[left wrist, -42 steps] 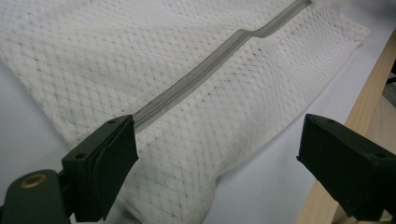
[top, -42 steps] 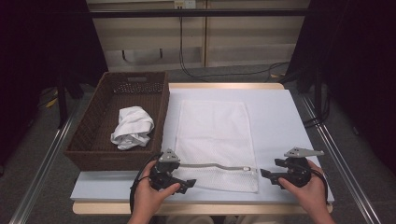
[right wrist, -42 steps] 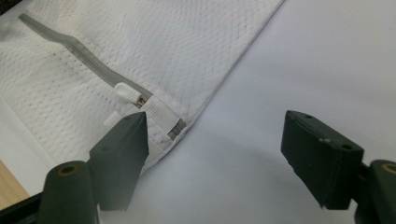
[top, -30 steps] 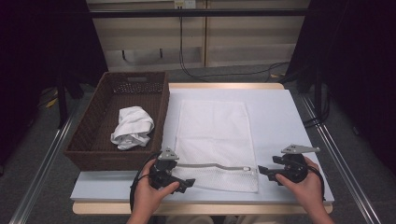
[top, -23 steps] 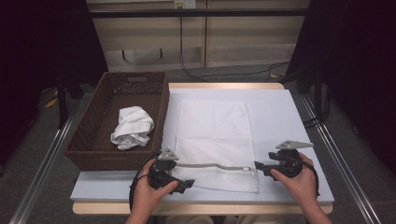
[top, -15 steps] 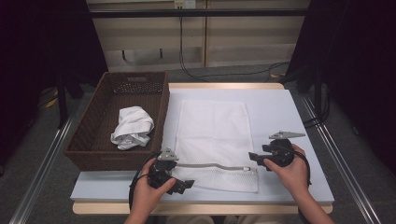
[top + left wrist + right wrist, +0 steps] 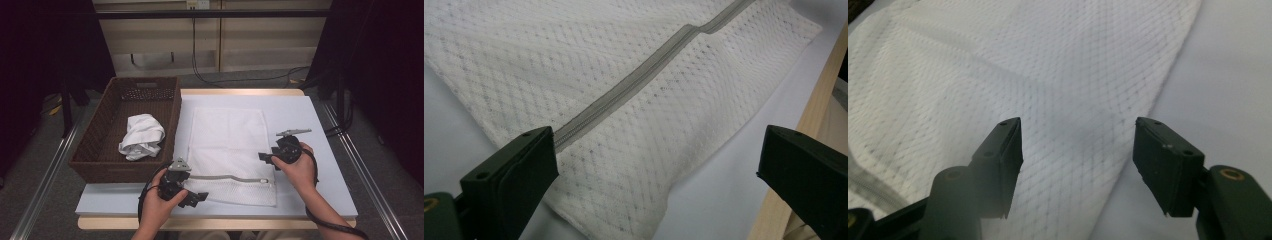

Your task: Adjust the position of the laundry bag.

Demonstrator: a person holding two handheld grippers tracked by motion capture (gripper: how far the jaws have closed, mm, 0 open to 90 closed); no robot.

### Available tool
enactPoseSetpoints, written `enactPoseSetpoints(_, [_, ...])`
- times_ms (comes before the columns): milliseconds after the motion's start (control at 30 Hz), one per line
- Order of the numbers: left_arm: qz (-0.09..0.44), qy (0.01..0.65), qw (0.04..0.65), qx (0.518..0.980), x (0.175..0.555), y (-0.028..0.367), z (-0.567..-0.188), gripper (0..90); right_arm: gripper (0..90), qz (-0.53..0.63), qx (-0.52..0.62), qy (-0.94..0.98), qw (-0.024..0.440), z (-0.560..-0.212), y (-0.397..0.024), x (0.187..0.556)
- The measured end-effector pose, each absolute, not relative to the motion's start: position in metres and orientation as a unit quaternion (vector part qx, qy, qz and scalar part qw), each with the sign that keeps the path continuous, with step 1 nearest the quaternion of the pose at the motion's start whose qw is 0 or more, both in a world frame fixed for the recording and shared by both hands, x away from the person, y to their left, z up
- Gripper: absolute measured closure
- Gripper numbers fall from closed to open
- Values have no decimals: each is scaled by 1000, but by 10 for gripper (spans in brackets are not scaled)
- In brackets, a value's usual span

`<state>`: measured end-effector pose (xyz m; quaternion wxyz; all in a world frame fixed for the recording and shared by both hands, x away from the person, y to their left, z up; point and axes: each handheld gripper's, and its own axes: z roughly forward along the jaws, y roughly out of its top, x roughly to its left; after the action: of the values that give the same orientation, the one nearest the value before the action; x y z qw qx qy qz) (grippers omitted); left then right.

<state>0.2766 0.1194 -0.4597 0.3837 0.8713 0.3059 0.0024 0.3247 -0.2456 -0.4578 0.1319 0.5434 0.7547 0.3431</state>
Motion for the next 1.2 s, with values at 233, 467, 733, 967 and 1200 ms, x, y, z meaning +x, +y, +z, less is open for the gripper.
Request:
enactPoseSetpoints(233, [-2,306,388,869,278,120,-459,21,408,335,556,750,131,-461,-246,342])
enactPoseSetpoints(467, [-3,305,389,869,278,120,-459,21,454,318,567,747,140,-466,-247,356])
enactPoseSetpoints(733, [-6,305,391,868,279,120,-460,21,519,305,584,739,144,-472,-250,366])
enactPoseSetpoints(967, [-5,309,391,867,279,119,-460,21,599,297,590,736,151,-474,-245,363])
enactPoseSetpoints(1200, [-2,312,391,866,280,119,-458,21,818,284,591,739,154,-473,-243,359])
